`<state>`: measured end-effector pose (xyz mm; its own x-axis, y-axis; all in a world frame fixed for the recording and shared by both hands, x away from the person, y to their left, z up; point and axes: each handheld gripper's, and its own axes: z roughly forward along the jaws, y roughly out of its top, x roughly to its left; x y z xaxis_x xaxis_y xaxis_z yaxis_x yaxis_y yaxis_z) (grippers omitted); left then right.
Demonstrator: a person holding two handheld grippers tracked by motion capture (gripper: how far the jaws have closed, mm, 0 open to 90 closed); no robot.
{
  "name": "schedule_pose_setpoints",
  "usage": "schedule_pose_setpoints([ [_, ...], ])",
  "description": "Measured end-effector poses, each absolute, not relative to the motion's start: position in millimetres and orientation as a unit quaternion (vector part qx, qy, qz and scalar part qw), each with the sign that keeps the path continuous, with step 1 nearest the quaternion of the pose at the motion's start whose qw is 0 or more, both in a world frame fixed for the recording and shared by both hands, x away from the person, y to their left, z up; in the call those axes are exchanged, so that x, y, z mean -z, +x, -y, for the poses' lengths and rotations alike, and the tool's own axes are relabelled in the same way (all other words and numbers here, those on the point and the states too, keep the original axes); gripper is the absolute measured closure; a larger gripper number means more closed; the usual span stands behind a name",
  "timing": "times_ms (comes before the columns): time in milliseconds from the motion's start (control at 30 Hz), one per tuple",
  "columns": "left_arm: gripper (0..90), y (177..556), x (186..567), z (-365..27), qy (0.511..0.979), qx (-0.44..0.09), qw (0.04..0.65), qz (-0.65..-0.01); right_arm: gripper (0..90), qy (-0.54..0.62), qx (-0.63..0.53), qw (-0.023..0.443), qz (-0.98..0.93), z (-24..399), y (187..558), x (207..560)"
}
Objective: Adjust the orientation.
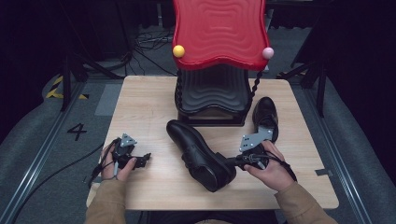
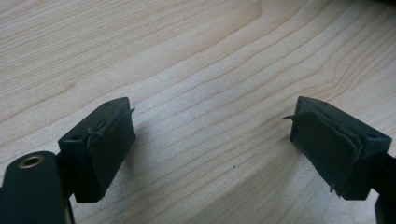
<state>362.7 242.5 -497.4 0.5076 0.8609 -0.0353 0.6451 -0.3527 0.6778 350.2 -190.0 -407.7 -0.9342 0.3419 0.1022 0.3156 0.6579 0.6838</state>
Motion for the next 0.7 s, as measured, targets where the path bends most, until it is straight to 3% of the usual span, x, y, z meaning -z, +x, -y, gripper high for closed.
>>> schedule_pose_setpoints([
  [200, 13.9, 363.0, 497.4, -242.5, 0.805, -0.167, 0.324, -0.467, 90.0, 0.192, -0.378, 0.012, -0.906, 194.0, 354.4, 409.7],
  [433, 13.9, 363.0, 497.5, -242.4, 0.805, -0.167, 0.325, -0.467, 90.0, 0.214, -0.364, 0.036, -0.906, 200.1, 361.2, 413.1],
  [567, 13.9, 363.0, 497.5, -242.4, 0.806, -0.167, 0.324, -0.466, 90.0, 0.242, -0.340, 0.049, -0.907, 206.9, 371.7, 424.6],
  [700, 13.8, 363.1, 497.5, -242.3, 0.806, -0.167, 0.325, -0.466, 90.0, 0.280, -0.323, 0.027, -0.904, 215.4, 386.8, 446.4],
])
